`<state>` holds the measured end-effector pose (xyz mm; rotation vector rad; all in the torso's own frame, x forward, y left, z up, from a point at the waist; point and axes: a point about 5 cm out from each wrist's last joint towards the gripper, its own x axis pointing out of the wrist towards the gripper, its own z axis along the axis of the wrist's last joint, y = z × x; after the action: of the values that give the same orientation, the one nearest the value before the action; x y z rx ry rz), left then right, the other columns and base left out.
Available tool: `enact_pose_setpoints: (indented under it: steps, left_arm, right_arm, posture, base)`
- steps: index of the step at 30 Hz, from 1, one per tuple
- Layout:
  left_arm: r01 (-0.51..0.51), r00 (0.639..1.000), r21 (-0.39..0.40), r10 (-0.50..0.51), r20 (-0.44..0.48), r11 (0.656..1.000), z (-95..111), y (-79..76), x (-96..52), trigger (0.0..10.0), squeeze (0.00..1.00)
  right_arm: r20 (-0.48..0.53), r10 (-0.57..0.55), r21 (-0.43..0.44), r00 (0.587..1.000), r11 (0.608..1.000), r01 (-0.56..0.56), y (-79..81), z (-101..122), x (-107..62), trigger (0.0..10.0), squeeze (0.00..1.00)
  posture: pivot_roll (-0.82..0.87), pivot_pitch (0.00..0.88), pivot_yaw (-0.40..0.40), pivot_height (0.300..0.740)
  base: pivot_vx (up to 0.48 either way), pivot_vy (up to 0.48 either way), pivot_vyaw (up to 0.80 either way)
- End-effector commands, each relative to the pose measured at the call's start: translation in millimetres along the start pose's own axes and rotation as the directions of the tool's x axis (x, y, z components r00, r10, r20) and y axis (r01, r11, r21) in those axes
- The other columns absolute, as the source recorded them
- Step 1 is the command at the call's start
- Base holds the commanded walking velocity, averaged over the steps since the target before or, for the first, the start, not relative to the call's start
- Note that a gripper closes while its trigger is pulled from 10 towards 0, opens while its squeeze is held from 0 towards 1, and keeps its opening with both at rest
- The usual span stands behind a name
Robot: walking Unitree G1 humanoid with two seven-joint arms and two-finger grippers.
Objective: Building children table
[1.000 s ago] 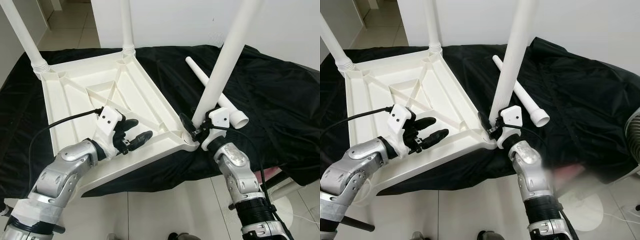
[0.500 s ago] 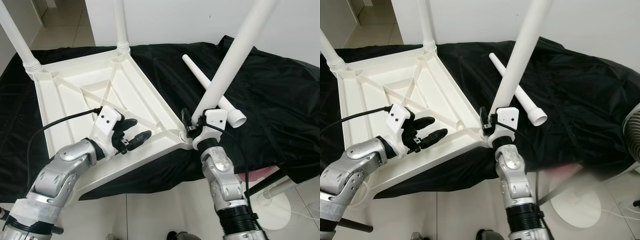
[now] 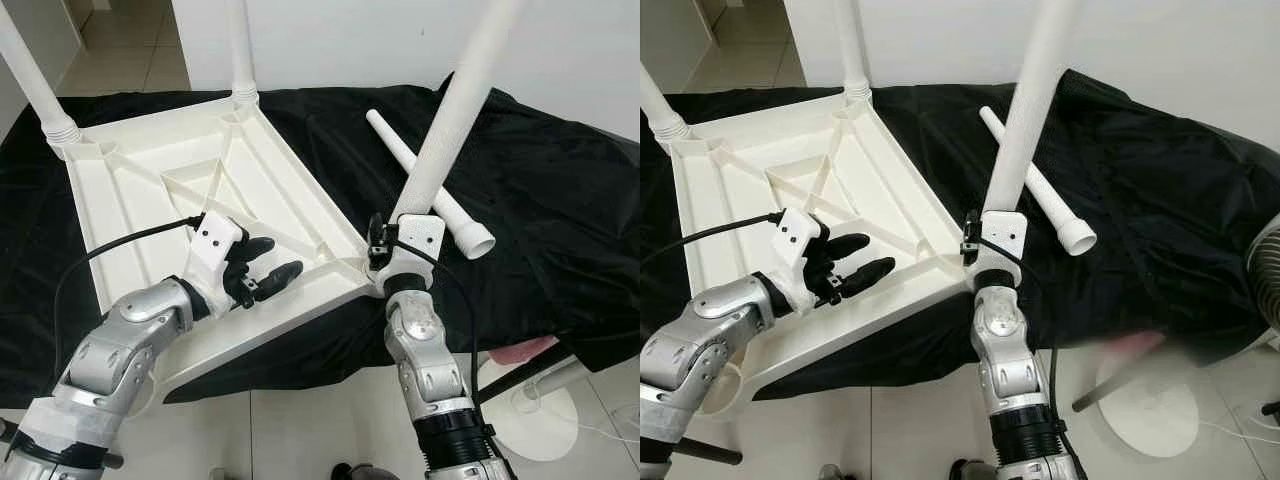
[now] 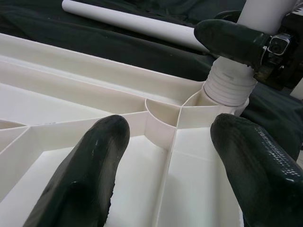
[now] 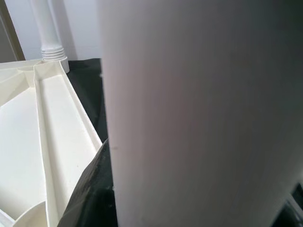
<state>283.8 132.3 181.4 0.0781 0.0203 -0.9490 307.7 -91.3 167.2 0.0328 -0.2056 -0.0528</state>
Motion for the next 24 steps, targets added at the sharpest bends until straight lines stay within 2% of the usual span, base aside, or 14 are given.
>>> enact_pose_setpoints:
  steps: [1,15,18,20,24]
  left_arm:
    - [0.088,0.996,0.012,-0.088,0.011,0.996,2,-5.7,-2.2,10.0,0.0]
    - [0.08,0.997,0.013,-0.08,0.01,0.997,1,-5.3,-3.1,10.0,0.0]
    - [0.079,0.997,0.015,-0.079,0.01,0.997,2,-5.1,-3.0,10.0,0.0]
    - [0.077,0.997,0.015,-0.077,0.012,0.997,2,-4.6,-2.7,10.0,0.0]
    - [0.077,0.997,0.016,-0.077,0.011,0.997,2,-4.1,-2.7,10.0,0.0]
  right_arm:
    - [-0.104,-0.011,-0.025,0.995,1.0,0.008,-1.6,-21,-6.4,10.0,0.0]
    - [-0.14,-0.033,-0.064,0.99,0.998,0.025,-7.0,-30,-8.4,10.0,0.0]
    - [-0.157,-0.004,-0.071,0.988,0.997,-0.007,-8.8,-33,-9.2,10.0,0.0]
    - [-0.178,0.083,-0.054,0.981,0.994,-0.094,-9.7,-37,-10.2,10.0,0.0]
    - [-0.197,0.074,-0.032,0.978,0.996,-0.082,-18.4,-41,-9.3,10.0,0.0]
  posture:
    - [-0.02,0.104,-0.041,0.74]
    - [-0.02,0.1,-0.046,0.74]
    - [-0.02,0.1,-0.047,0.74]
    - [-0.03,0.1,-0.045,0.74]
    - [-0.03,0.101,-0.044,0.74]
  base:
    - [0.0,0.0,0.0]
    - [0.0,0.0,0.0]
    - [0.0,0.0,0.0]
    - [0.0,0.0,0.0]
    - [0.0,0.0,0.0]
